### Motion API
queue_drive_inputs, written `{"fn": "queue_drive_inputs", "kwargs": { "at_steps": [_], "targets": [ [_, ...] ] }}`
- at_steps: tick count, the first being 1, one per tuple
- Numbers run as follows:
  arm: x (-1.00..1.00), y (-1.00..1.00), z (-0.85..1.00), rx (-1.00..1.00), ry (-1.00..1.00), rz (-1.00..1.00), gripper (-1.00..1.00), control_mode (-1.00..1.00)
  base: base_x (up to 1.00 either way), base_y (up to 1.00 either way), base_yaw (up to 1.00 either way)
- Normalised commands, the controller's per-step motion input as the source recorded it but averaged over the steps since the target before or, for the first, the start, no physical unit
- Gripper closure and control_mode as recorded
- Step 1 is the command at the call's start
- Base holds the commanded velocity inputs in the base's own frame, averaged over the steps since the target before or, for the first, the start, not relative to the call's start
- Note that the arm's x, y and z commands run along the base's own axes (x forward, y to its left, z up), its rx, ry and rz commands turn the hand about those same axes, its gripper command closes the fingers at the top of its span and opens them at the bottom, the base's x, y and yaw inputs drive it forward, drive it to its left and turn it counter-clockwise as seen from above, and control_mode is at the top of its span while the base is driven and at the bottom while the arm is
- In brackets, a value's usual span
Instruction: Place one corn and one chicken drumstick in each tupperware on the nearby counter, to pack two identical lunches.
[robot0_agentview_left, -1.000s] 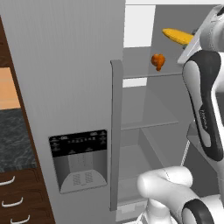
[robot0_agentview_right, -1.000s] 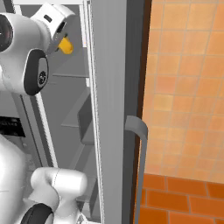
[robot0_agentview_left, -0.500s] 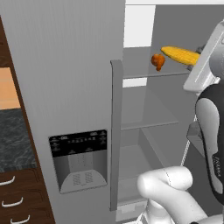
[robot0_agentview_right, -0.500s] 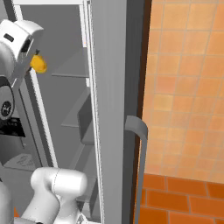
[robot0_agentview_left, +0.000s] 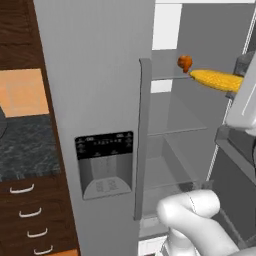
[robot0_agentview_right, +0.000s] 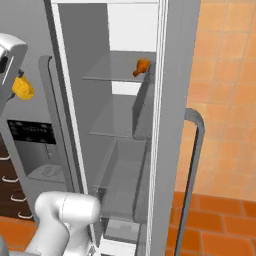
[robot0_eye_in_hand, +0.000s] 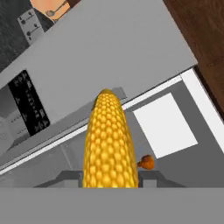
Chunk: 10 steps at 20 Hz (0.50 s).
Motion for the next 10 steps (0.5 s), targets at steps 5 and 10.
{"fn": "queue_drive_inputs", "kwargs": {
  "at_steps": [5,10],
  "targets": [
    [0.00,0.00,0.00,0.00,0.00,0.00,1.00,1.00,-0.33,0.98,0.02],
    [0.00,0.00,0.00,0.00,0.00,0.00,1.00,1.00,-0.06,1.00,0.00]
  ]
}}
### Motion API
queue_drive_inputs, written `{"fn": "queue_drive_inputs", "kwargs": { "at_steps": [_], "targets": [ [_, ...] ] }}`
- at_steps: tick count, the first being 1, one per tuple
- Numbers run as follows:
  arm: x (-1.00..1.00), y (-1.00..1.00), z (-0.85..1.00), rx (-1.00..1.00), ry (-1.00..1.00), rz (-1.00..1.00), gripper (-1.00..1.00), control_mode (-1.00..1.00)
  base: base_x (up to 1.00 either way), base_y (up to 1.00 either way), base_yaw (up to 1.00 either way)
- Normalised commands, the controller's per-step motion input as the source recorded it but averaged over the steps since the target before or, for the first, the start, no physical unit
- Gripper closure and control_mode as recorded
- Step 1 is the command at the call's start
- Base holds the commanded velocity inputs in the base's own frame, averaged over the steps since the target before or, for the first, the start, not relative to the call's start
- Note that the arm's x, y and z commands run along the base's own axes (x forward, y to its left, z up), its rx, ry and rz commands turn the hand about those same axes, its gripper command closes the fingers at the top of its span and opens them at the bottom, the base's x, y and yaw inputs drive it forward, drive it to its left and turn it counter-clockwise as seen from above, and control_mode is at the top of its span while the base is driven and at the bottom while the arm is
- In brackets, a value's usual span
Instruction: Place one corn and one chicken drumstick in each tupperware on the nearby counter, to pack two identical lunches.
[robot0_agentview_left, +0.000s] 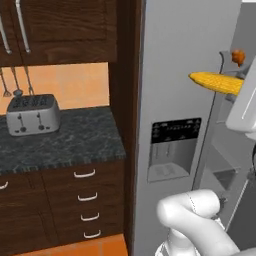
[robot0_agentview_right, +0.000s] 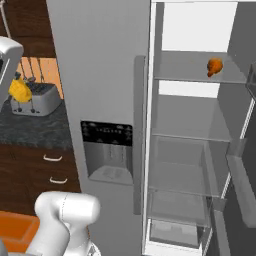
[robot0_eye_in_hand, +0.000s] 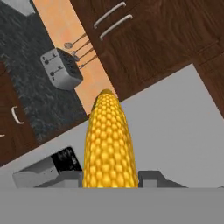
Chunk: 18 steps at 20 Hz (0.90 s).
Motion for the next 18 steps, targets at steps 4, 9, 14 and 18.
{"fn": "queue_drive_inputs", "kwargs": {
  "at_steps": [4,9,14,18],
  "targets": [
    [0.00,0.00,0.00,0.00,0.00,0.00,1.00,1.00,0.00,1.00,0.00],
    [0.00,0.00,0.00,0.00,0.00,0.00,1.00,1.00,-0.02,1.00,0.00],
    [0.00,0.00,0.00,0.00,0.00,0.00,1.00,1.00,0.00,1.00,0.00],
    [0.00,0.00,0.00,0.00,0.00,0.00,1.00,1.00,0.00,1.00,0.00]
  ]
}}
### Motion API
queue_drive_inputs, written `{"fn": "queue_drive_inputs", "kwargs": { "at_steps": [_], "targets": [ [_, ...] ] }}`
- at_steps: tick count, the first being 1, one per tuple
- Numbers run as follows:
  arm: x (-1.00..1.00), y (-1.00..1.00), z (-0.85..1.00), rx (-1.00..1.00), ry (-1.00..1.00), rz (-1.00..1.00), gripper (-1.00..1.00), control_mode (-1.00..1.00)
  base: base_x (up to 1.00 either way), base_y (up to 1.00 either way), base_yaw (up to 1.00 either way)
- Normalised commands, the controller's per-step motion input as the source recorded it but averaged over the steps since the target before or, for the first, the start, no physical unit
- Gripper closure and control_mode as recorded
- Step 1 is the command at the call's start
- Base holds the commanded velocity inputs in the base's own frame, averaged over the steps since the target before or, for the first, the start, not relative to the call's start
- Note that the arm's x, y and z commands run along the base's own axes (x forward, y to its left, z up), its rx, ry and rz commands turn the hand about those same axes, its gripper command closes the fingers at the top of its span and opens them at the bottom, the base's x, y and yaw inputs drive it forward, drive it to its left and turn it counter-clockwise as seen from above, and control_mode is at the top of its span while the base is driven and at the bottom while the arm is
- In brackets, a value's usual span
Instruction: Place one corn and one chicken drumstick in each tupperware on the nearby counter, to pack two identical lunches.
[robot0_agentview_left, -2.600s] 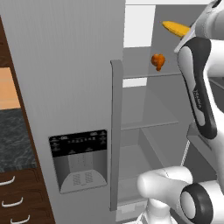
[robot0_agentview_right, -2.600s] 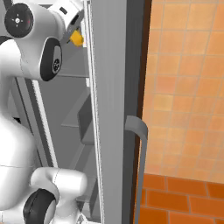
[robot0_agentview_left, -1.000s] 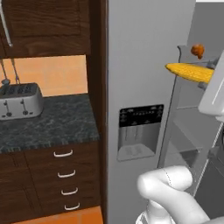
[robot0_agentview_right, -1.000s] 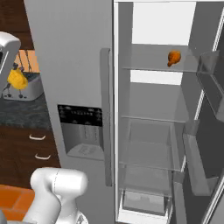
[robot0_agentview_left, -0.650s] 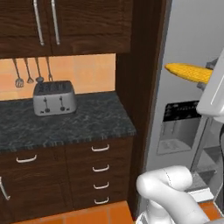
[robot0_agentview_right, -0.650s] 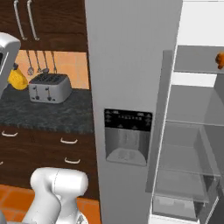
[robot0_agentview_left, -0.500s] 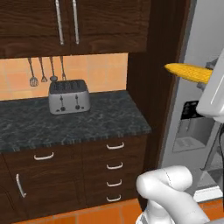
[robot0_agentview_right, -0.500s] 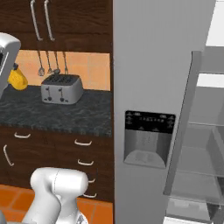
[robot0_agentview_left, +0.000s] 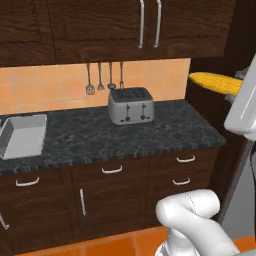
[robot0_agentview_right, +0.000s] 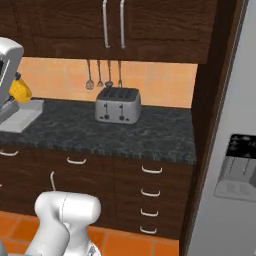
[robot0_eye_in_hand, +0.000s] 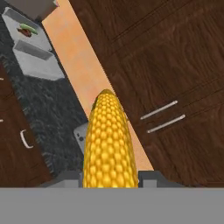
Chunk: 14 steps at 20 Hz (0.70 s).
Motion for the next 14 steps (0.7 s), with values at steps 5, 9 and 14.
{"fn": "queue_drive_inputs", "kwargs": {
  "at_steps": [5,9,14],
  "targets": [
    [0.00,0.00,0.00,0.00,0.00,0.00,1.00,1.00,0.01,1.00,0.00],
    [0.00,0.00,0.00,0.00,0.00,0.00,1.00,1.00,0.20,1.00,-0.01],
    [0.00,0.00,0.00,0.00,0.00,0.00,1.00,1.00,0.37,0.99,-0.01]
  ]
}}
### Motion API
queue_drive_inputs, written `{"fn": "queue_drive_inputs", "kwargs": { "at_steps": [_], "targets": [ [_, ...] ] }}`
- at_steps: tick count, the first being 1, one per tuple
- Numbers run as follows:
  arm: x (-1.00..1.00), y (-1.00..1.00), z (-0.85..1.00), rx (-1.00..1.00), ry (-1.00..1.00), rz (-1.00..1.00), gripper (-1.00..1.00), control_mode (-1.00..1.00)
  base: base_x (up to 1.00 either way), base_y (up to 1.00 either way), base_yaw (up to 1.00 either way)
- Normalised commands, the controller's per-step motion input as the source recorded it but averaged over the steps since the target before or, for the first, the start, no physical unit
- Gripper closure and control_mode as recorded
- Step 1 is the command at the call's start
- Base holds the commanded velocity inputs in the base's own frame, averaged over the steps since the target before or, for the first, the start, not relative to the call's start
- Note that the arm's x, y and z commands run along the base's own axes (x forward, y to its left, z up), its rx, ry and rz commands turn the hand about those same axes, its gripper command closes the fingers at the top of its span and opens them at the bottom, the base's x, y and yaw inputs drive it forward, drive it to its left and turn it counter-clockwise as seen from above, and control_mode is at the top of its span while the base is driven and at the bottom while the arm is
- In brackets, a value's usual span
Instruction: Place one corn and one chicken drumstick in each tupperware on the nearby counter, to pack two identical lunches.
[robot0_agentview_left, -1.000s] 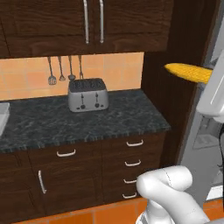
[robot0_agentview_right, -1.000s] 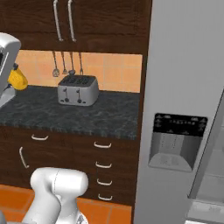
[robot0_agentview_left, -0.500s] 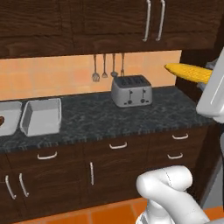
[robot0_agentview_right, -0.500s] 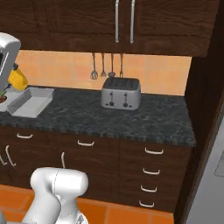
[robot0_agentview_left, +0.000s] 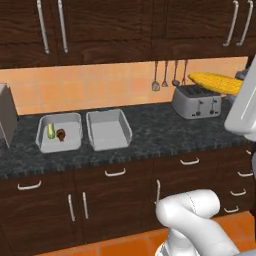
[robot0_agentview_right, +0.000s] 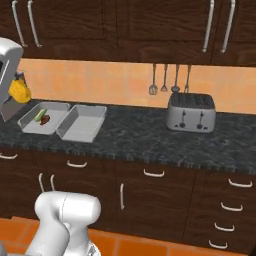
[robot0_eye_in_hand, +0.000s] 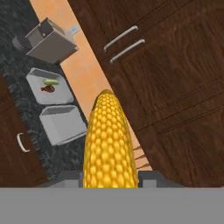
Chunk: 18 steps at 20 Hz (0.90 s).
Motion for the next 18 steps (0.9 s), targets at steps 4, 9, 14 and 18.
{"fn": "queue_drive_inputs", "kwargs": {
  "at_steps": [4,9,14,18],
  "targets": [
    [0.00,0.00,0.00,0.00,0.00,0.00,1.00,1.00,0.42,0.40,0.00],
    [0.00,0.00,0.00,0.00,0.00,0.00,1.00,1.00,0.39,0.00,0.00],
    [0.00,0.00,0.00,0.00,0.00,0.00,1.00,1.00,0.54,0.65,-0.02],
    [0.00,0.00,0.00,0.00,0.00,0.00,1.00,1.00,0.49,0.59,-0.11]
  ]
}}
